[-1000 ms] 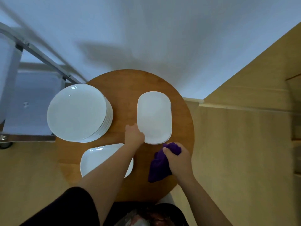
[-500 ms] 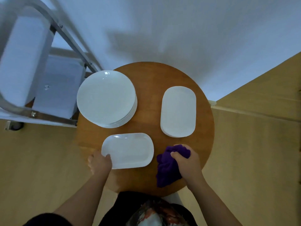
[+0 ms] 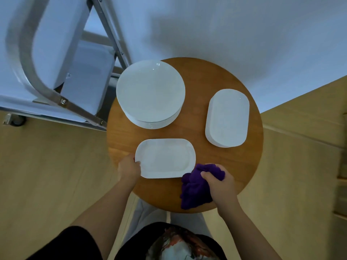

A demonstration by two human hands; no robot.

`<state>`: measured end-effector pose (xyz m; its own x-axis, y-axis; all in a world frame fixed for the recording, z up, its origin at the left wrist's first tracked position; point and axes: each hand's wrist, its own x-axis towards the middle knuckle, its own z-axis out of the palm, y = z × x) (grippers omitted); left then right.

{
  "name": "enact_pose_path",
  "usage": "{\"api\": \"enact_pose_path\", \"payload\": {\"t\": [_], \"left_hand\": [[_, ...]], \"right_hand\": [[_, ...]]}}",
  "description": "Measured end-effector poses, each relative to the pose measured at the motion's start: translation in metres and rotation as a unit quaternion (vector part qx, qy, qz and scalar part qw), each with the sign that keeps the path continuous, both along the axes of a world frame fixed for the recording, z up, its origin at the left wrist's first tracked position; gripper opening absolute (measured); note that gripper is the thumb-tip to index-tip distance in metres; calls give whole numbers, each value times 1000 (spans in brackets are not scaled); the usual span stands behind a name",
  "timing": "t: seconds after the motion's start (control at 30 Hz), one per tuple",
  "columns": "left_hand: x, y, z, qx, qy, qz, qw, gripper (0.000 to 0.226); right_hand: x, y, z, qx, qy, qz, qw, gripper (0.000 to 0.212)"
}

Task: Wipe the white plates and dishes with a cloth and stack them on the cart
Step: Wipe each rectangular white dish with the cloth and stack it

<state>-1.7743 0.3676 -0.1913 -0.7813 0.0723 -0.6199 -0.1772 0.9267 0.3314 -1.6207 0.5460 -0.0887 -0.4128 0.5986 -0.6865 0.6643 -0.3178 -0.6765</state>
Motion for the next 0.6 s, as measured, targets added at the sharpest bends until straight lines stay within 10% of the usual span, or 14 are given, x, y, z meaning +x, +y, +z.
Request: {"api": "enact_pose_path", "payload": {"t": [0.23,0.6], "left_hand": [[-4,5,13,-19,-11,33,999,20],[8,22,37,228,-109,287,924,55]], "right_hand": [[0,-15,5,9,11,-15,1000,23],[-7,-21,31,-33,89,-83,992,52]]}}
